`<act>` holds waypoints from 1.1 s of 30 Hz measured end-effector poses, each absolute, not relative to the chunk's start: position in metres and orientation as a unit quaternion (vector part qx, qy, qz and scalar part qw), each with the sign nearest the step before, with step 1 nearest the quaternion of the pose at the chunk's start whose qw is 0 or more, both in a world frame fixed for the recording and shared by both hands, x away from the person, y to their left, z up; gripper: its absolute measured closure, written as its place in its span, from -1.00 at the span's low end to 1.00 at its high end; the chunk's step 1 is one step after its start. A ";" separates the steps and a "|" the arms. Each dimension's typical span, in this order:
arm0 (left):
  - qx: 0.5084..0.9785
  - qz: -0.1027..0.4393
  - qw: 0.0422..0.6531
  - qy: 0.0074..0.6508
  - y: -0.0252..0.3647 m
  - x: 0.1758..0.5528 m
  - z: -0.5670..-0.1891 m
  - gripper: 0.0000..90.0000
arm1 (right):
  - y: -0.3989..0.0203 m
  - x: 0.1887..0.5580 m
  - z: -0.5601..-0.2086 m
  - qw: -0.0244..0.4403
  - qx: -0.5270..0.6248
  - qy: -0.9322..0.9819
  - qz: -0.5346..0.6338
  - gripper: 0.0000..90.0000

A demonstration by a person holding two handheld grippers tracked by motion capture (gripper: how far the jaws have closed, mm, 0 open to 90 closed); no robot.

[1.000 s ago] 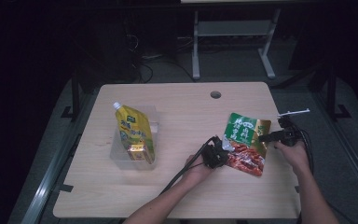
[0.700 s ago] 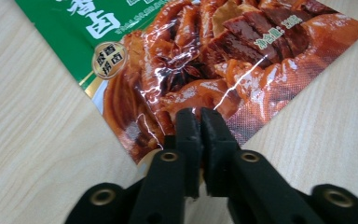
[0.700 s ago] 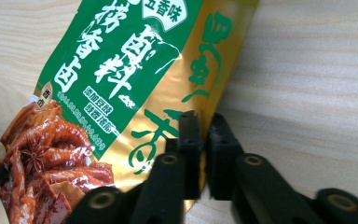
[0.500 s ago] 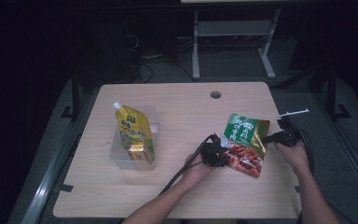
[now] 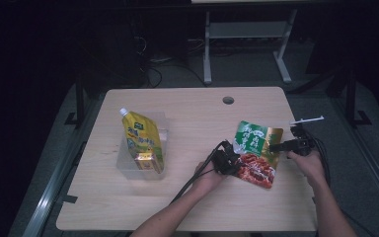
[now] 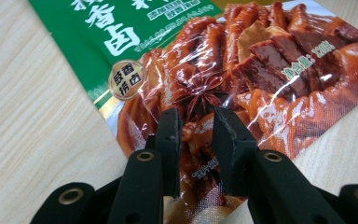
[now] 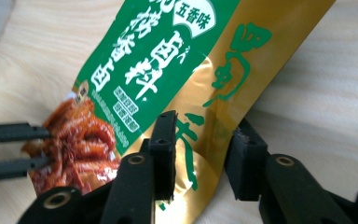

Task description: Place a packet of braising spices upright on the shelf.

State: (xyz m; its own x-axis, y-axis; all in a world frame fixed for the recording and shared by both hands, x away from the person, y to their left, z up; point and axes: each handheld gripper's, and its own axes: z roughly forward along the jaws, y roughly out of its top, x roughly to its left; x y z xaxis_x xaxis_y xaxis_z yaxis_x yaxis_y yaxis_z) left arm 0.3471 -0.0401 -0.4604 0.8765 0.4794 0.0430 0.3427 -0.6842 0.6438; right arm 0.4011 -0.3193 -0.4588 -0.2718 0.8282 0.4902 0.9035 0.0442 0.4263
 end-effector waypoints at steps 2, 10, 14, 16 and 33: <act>0.912 0.105 0.327 0.224 -0.040 0.347 -0.461 0.60 | -0.319 0.403 -0.461 0.062 -0.598 -0.718 -0.351 0.43; 0.912 0.101 0.328 0.224 -0.040 0.348 -0.461 0.65 | -0.311 0.404 -0.463 0.057 -0.595 -0.730 -0.332 0.64; 0.912 0.103 0.329 0.222 -0.041 0.347 -0.461 0.67 | -0.306 0.405 -0.462 0.049 -0.596 -0.733 -0.324 0.79; 0.912 0.102 0.329 0.222 -0.041 0.347 -0.461 0.67 | -0.302 0.405 -0.462 0.041 -0.594 -0.735 -0.323 0.86; 0.905 0.068 0.343 0.241 -0.023 0.348 -0.455 0.44 | -0.287 0.395 -0.438 -0.001 -0.564 -0.754 -0.336 1.00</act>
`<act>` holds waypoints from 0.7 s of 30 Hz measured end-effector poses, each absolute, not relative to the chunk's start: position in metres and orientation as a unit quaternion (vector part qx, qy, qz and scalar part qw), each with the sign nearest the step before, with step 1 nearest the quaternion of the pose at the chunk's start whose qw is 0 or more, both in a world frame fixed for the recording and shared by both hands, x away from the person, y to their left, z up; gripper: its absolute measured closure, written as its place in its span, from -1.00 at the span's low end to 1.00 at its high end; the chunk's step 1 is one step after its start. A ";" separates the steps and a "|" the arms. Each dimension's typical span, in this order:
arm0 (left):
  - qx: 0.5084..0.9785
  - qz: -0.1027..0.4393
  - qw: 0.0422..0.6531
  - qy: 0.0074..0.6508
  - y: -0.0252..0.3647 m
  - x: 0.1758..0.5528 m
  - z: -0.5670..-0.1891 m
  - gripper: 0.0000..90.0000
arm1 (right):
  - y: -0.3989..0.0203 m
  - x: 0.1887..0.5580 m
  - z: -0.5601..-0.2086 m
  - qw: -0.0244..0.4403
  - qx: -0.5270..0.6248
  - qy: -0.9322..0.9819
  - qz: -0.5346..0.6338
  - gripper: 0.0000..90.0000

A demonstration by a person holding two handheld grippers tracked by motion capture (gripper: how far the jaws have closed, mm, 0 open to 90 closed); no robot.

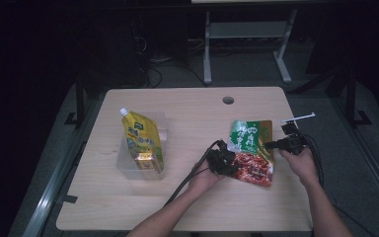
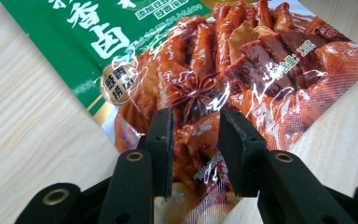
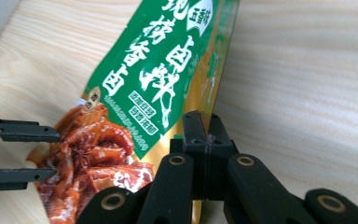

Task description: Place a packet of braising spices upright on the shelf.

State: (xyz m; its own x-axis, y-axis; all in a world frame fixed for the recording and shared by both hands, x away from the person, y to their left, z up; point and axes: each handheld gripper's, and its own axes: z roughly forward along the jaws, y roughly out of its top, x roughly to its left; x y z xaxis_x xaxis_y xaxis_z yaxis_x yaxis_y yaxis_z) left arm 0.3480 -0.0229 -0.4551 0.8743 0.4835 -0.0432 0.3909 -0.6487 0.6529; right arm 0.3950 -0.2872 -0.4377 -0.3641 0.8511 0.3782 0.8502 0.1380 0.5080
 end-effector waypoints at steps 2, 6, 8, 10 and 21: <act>0.904 0.067 0.344 0.243 -0.020 0.348 -0.454 0.42 | -0.286 0.393 -0.433 0.003 0.560 0.755 0.341 1.00; 0.901 0.061 0.353 0.245 -0.015 0.345 -0.450 0.38 | -0.284 0.390 -0.421 0.007 0.554 0.752 0.356 1.00; 0.900 0.057 0.358 0.243 -0.014 0.343 -0.448 0.35 | -0.282 0.388 -0.417 0.013 0.550 0.753 0.360 1.00; 0.898 0.059 0.361 0.243 -0.013 0.340 -0.446 0.33 | -0.279 0.387 -0.411 0.014 0.547 0.755 0.361 1.00; 0.895 0.061 0.374 0.234 0.000 0.331 -0.437 0.22 | -0.261 0.376 -0.375 0.035 0.503 0.768 0.394 1.00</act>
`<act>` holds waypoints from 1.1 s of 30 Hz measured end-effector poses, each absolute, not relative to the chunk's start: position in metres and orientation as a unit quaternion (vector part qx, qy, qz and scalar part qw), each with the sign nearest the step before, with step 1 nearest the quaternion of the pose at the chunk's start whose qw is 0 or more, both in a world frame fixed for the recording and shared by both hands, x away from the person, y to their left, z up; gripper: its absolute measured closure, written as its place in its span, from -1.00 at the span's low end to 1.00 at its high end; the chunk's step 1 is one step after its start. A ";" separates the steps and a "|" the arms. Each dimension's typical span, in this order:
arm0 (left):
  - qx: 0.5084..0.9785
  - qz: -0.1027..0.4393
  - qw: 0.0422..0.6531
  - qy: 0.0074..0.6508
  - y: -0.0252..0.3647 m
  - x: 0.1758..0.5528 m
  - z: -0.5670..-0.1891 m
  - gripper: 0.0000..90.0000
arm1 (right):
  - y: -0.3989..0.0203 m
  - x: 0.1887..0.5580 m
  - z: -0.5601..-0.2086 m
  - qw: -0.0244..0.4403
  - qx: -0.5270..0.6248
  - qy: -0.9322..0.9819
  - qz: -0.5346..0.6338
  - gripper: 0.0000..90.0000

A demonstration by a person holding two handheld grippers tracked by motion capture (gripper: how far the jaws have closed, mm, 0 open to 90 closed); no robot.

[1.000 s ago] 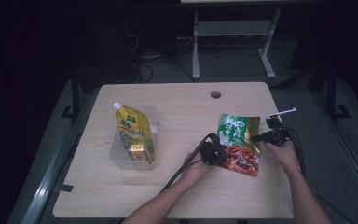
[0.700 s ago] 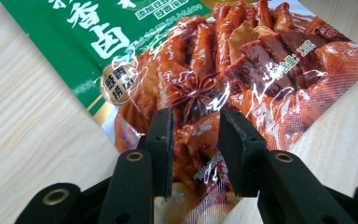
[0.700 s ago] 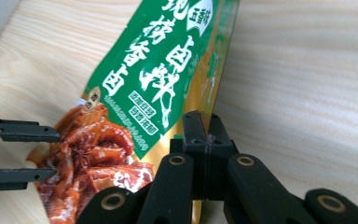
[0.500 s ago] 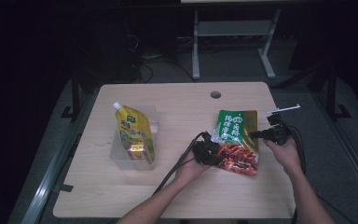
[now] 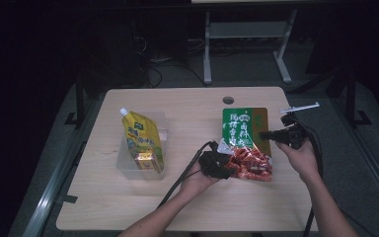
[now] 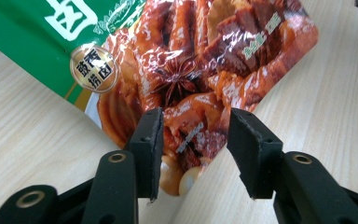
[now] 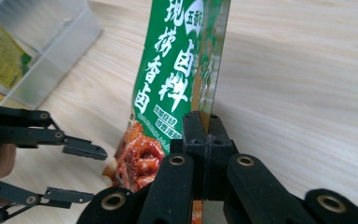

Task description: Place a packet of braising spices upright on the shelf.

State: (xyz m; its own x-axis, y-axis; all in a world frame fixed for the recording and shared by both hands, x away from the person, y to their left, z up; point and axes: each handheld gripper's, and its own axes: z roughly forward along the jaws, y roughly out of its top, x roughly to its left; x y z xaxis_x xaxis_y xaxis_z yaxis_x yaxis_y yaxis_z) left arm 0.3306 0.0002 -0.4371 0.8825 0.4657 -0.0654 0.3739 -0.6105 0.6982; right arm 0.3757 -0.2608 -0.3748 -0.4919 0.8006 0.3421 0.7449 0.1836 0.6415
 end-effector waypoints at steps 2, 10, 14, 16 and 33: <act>0.894 0.059 0.376 0.234 0.003 0.329 -0.437 0.21 | -0.258 0.374 -0.370 0.037 0.498 0.770 0.397 1.00; 0.892 0.066 0.378 0.239 0.013 0.327 -0.437 0.18 | -0.245 0.369 -0.354 0.047 0.475 0.778 0.409 1.00; 0.890 0.067 0.378 0.245 0.016 0.329 -0.438 0.16 | -0.241 0.367 -0.348 0.053 0.465 0.779 0.416 1.00; 0.890 0.067 0.377 0.246 0.016 0.329 -0.438 0.15 | -0.238 0.366 -0.344 0.055 0.464 0.779 0.417 1.00; 0.890 0.077 0.388 0.229 0.032 0.311 -0.436 0.04 | -0.210 0.361 -0.319 0.112 0.428 0.783 0.437 1.00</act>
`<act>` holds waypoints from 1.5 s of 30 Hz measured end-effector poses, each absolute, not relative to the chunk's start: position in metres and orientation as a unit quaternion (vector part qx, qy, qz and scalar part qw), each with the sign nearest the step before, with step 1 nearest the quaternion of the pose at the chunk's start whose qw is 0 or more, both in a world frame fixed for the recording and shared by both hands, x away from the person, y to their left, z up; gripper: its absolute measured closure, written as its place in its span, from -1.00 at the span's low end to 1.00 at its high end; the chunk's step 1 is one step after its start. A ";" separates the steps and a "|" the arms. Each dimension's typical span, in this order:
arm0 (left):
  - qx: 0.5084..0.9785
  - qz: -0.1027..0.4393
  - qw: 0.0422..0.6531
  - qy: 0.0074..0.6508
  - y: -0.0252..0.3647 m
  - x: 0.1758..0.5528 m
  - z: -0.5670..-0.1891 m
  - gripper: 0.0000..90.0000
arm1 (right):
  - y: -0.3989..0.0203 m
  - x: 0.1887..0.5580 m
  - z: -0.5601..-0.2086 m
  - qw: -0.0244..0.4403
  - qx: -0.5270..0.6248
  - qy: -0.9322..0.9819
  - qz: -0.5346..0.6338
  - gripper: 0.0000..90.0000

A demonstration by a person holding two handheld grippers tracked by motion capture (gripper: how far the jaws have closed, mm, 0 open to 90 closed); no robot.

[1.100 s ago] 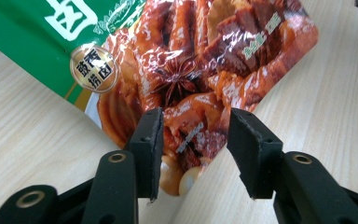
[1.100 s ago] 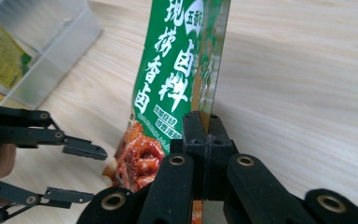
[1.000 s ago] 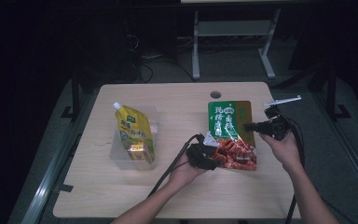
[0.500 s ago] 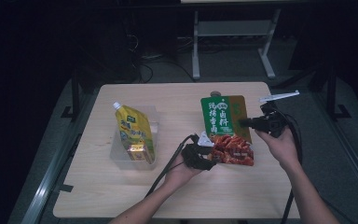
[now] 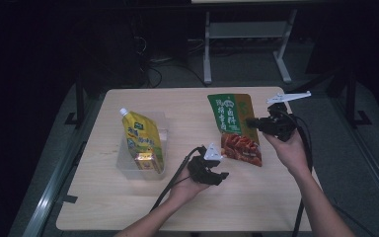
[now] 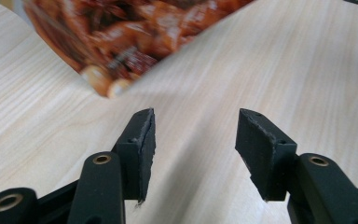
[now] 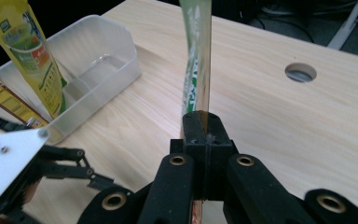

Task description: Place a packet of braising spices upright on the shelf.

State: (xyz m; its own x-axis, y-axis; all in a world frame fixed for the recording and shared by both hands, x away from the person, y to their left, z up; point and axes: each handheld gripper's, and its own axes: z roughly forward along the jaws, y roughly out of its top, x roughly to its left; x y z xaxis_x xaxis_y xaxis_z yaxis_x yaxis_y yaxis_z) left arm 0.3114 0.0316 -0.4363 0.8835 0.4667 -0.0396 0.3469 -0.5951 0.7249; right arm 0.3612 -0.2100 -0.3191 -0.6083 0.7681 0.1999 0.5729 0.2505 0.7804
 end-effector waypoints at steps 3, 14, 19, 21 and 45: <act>0.892 0.079 0.387 0.220 0.036 0.307 -0.436 0.03 | -0.204 0.362 -0.316 0.118 0.420 0.786 0.439 1.00; 0.890 0.084 0.395 0.212 0.050 0.296 -0.435 -0.04 | -0.185 0.368 -0.309 0.121 0.406 0.787 0.448 1.00; 0.885 0.082 0.403 0.218 0.055 0.292 -0.437 -0.05 | -0.177 0.369 -0.304 0.127 0.398 0.787 0.454 1.00; 0.888 0.086 0.398 0.212 0.058 0.292 -0.437 -0.05 | -0.174 0.370 -0.301 0.128 0.397 0.786 0.456 1.00; 0.879 0.069 0.425 0.206 0.076 0.282 -0.441 -0.32 | -0.137 0.377 -0.279 0.134 0.359 0.791 0.477 1.00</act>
